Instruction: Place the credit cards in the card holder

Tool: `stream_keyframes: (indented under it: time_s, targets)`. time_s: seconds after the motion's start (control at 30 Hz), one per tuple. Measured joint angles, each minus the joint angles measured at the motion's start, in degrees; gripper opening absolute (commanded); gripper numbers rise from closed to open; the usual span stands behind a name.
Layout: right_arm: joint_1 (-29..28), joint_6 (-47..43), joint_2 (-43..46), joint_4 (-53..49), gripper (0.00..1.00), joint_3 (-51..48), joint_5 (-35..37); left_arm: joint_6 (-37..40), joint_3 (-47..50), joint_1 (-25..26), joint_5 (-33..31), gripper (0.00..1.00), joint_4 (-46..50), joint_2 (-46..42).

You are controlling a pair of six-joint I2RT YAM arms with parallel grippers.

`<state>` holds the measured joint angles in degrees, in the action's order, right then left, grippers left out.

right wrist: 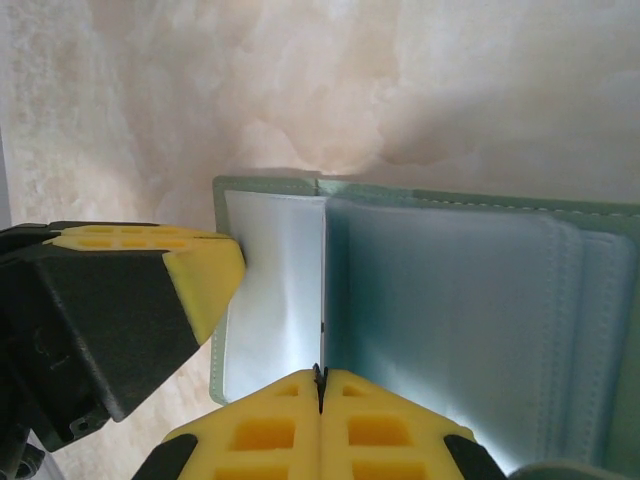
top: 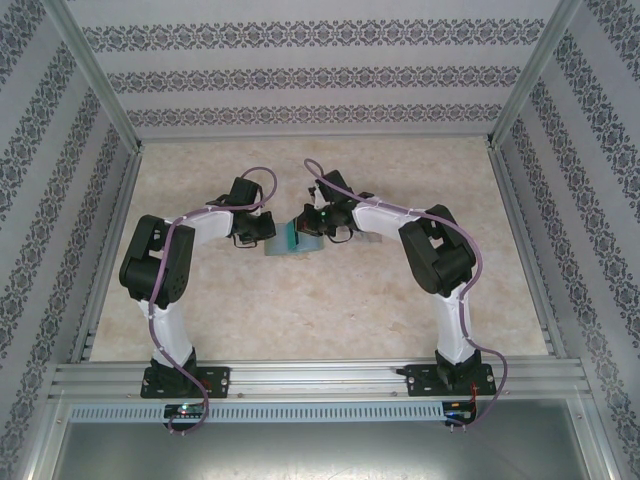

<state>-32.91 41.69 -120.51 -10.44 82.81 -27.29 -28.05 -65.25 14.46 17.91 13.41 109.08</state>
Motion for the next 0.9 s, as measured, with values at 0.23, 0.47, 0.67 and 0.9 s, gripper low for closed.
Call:
stream_keyframes:
  time_s: [0.23, 0.47, 0.67, 0.9]
  targets:
    - [-0.7, 0.2, -0.6, -1.9, 0.00, 1.5, 1.1, -0.2, 0.2, -0.9, -0.5, 0.19, 0.0, -0.4]
    - [-1.1, 0.2, -0.8, -3.4, 0.00, 1.6, 2.0, -0.5, 2.1, -1.5, -2.0, 0.19, 0.1, -2.2]
    - [-1.1, 0.3, -0.9, -3.6, 0.00, 1.6, 2.3, -0.8, 4.3, -1.9, -3.7, 0.17, 0.1, -4.3]
    - [-1.1, 1.3, -1.2, -3.3, 0.00, 1.6, 2.4, -1.2, 5.7, -2.6, -4.0, 0.12, 0.0, -5.1]
